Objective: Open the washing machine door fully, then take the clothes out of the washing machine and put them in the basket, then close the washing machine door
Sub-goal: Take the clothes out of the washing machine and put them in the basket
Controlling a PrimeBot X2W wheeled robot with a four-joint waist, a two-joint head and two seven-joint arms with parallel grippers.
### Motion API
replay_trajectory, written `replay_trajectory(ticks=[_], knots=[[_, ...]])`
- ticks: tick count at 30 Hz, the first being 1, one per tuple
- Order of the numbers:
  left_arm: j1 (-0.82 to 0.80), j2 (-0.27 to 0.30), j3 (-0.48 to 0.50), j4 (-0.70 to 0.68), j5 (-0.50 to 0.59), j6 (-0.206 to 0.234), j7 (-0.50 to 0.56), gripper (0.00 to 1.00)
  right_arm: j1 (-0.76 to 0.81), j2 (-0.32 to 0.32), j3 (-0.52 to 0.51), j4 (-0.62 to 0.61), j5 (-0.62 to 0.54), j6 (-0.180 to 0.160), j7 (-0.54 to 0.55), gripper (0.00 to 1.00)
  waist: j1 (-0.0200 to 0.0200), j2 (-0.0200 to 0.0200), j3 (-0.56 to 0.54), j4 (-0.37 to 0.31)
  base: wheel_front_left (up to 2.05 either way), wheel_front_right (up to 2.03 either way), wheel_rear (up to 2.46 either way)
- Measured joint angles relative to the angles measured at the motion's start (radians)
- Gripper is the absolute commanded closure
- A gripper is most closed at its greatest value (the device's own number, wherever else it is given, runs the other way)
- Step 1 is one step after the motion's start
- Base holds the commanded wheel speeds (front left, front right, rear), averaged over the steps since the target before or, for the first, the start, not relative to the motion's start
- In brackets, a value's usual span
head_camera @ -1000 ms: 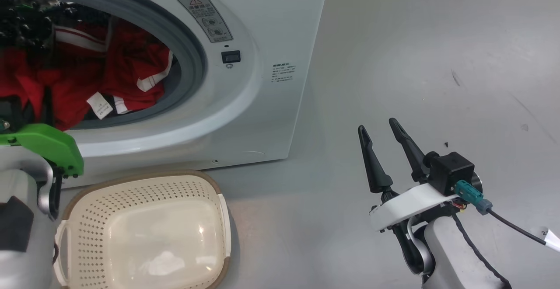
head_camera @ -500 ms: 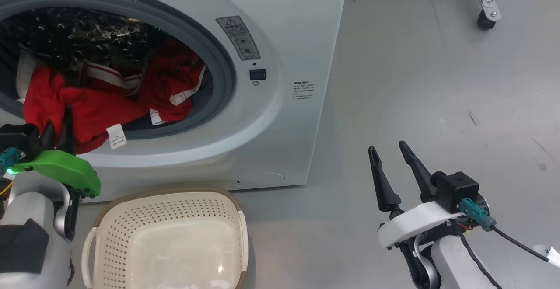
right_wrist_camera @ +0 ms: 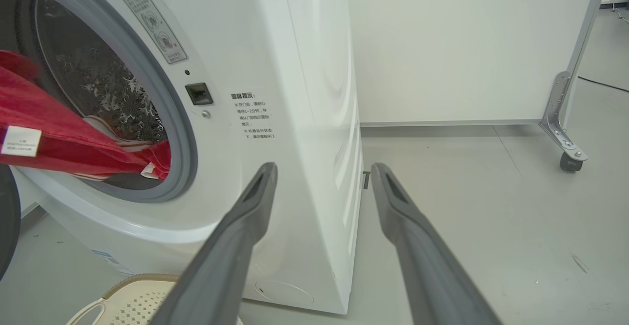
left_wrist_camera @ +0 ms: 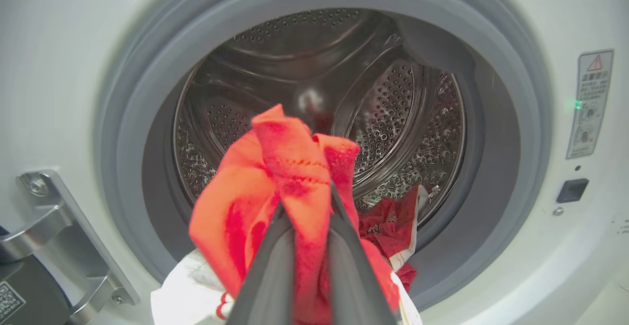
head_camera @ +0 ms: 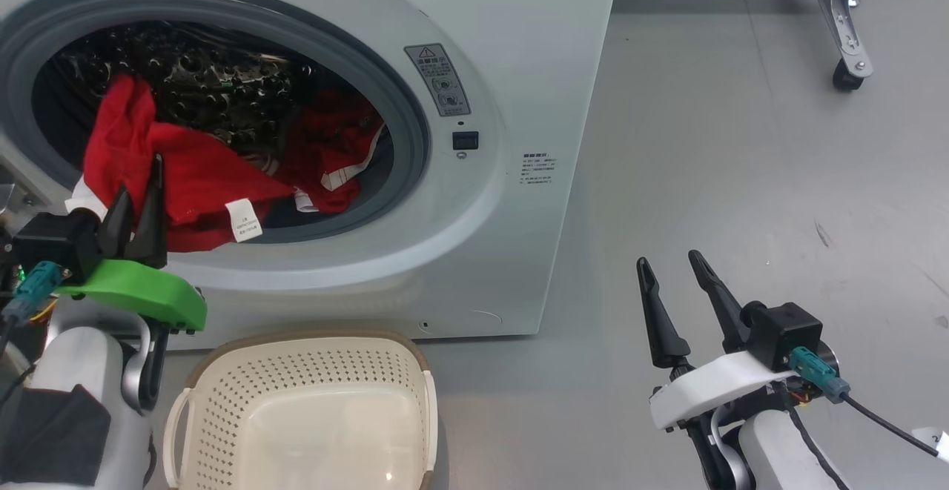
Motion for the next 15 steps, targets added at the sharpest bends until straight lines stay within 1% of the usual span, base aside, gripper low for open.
replay_trajectory(ticks=[3,7,11,15], knots=[[0.012,-0.005,0.015,-0.061,-0.003,-0.001,0.000,1.00,0.007,0.000,-0.006,-0.002,-0.001,0.000,0.000,0.00,0.0000,0.0000,-0.007,0.007,0.00,0.00,0.00],[0.012,-0.016,0.042,-0.195,-0.003,-0.004,0.000,1.00,0.009,0.000,-0.007,-0.005,-0.007,0.001,0.000,0.00,0.0000,0.0000,-0.014,0.018,0.00,0.00,0.00],[0.021,-0.017,0.090,-0.309,-0.002,-0.004,-0.003,1.00,0.009,0.000,-0.006,-0.006,-0.009,0.006,0.000,0.00,0.0000,0.0000,-0.016,0.022,0.00,0.00,0.00],[0.048,-0.021,0.096,-0.342,0.001,-0.004,-0.003,1.00,0.010,0.000,-0.006,-0.008,-0.010,0.006,0.000,0.00,0.0000,0.0000,-0.015,0.024,0.00,0.00,0.00]])
